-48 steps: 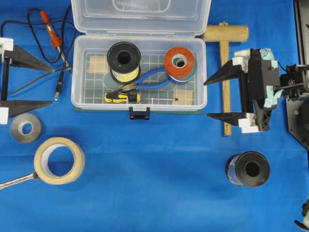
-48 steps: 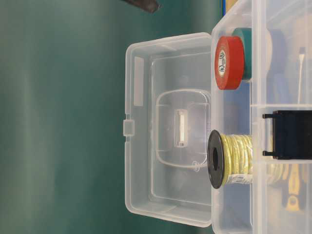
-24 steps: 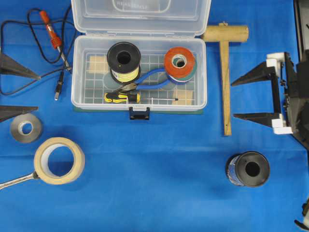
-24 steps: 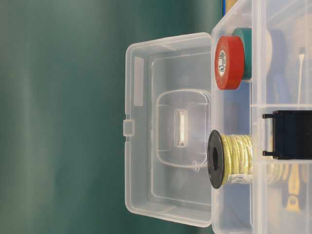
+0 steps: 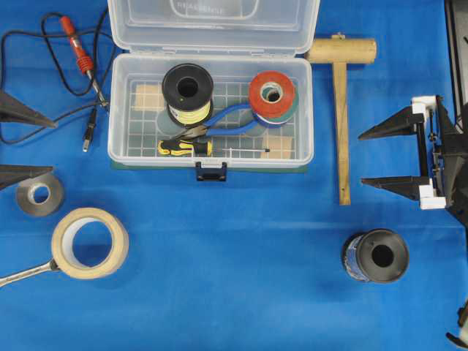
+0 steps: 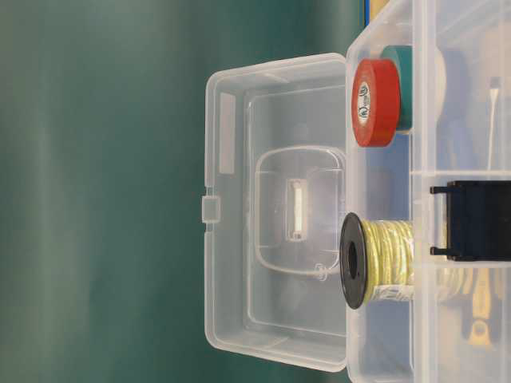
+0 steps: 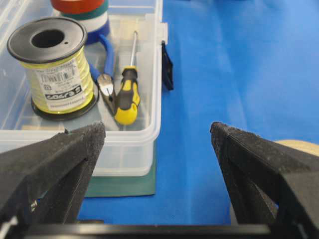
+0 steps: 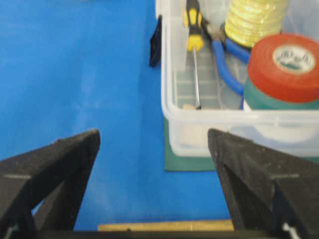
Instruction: Open the tool box with both arms.
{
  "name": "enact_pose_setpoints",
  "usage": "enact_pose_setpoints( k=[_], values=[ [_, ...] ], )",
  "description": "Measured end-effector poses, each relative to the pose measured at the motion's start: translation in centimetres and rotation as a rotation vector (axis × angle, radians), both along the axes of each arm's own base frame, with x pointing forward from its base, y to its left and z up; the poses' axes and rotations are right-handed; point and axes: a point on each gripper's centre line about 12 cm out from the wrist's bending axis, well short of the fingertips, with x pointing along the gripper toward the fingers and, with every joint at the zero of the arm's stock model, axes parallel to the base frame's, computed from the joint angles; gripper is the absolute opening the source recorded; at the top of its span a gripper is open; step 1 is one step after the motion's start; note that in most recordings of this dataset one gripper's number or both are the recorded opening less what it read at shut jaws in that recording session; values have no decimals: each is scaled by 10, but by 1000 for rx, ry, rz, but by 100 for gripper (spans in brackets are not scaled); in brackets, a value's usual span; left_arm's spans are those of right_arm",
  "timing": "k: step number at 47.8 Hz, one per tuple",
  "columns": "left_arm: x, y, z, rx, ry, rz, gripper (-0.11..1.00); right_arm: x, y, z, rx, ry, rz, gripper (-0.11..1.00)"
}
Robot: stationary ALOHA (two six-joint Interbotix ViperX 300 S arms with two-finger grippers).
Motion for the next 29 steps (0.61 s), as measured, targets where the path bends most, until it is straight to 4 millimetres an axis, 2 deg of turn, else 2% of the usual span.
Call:
enact_pose_setpoints(
  k=[11, 29],
  values=[
    [0, -1, 0, -1, -5, -4, 91, 0, 0, -9, 1, 8, -3, 86],
    [0, -1, 0, -1, -6, -5, 91, 0, -1, -8, 1, 2, -5, 86]
  ],
)
